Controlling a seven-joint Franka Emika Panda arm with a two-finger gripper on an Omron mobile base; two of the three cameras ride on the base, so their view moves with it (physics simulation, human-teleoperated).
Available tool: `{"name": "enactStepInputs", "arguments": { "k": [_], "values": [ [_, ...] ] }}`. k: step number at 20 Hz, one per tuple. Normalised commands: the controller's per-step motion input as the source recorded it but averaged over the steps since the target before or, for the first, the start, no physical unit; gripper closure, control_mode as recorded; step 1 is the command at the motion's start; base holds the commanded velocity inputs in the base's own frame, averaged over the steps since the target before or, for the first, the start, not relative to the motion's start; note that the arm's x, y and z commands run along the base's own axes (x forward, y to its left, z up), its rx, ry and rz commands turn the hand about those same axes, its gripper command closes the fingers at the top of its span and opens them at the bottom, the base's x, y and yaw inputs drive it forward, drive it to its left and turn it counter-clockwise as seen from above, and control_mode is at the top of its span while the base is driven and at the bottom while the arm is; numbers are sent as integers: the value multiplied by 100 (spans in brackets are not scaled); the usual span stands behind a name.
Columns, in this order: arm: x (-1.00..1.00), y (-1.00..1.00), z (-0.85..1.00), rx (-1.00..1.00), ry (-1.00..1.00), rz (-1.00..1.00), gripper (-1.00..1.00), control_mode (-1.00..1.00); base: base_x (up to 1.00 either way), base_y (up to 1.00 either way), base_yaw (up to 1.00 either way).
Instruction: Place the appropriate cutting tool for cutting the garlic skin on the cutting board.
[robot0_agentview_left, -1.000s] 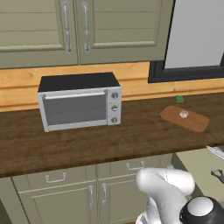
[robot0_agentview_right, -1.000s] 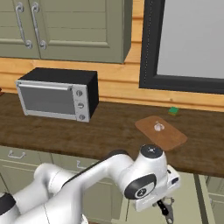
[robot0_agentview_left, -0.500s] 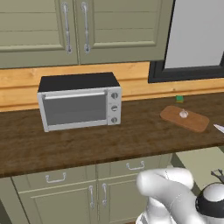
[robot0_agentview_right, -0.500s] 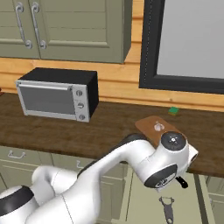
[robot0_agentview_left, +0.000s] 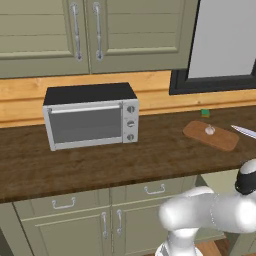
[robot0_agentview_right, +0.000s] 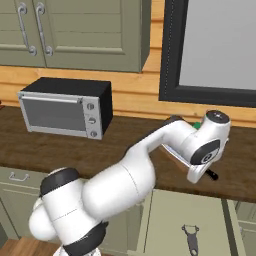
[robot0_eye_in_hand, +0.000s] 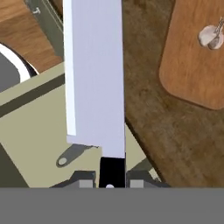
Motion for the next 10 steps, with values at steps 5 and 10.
{"name": "enactStepInputs", "arguments": {
  "k": [5, 10],
  "values": [
    [100, 0, -45, 0, 7, 13, 100, -100, 0, 0, 0],
    [100, 0, -45, 0, 6, 10, 100, -100, 0, 0, 0]
  ]
}}
